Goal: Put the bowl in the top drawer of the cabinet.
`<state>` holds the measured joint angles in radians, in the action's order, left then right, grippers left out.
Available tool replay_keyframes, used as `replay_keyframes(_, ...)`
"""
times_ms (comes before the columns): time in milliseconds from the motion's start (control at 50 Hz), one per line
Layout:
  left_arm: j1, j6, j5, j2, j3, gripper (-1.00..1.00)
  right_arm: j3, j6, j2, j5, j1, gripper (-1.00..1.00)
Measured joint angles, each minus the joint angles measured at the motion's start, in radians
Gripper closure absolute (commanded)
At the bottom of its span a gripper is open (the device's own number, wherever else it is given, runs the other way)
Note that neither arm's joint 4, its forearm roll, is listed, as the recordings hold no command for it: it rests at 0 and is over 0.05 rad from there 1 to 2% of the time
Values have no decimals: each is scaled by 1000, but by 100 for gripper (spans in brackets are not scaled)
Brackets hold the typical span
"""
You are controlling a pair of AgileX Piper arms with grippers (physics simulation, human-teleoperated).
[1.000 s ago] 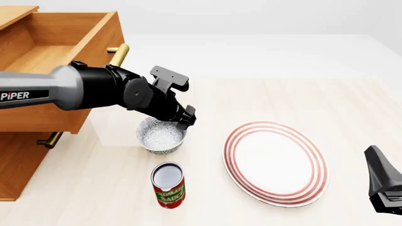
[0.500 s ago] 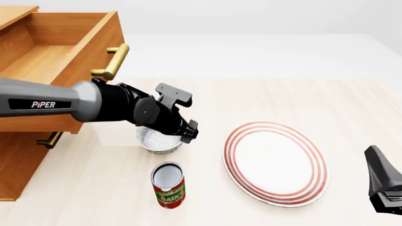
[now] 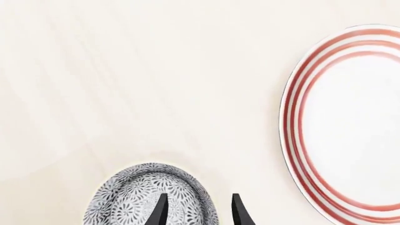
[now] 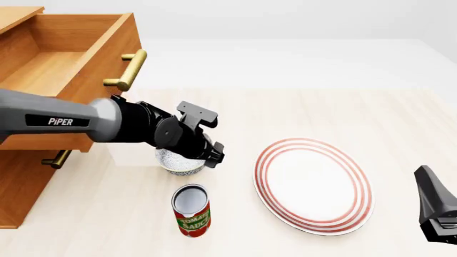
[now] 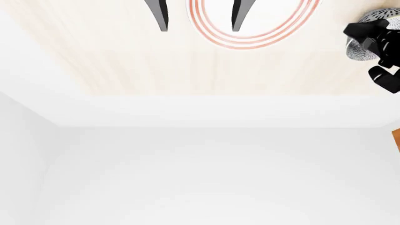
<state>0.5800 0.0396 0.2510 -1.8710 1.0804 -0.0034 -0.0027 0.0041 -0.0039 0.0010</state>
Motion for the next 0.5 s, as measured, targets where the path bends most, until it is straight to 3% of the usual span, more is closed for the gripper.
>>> replay_keyframes(400,10,12,-23,-23,-11,-100,0,0,0,0,0,-100)
replay_keyframes(420,10,13,-24,-23,-11,100,0,0,0,0,0,-100)
replay_keyframes(500,10,10,-24,-19,-12,100,0,0,0,0,0,-100)
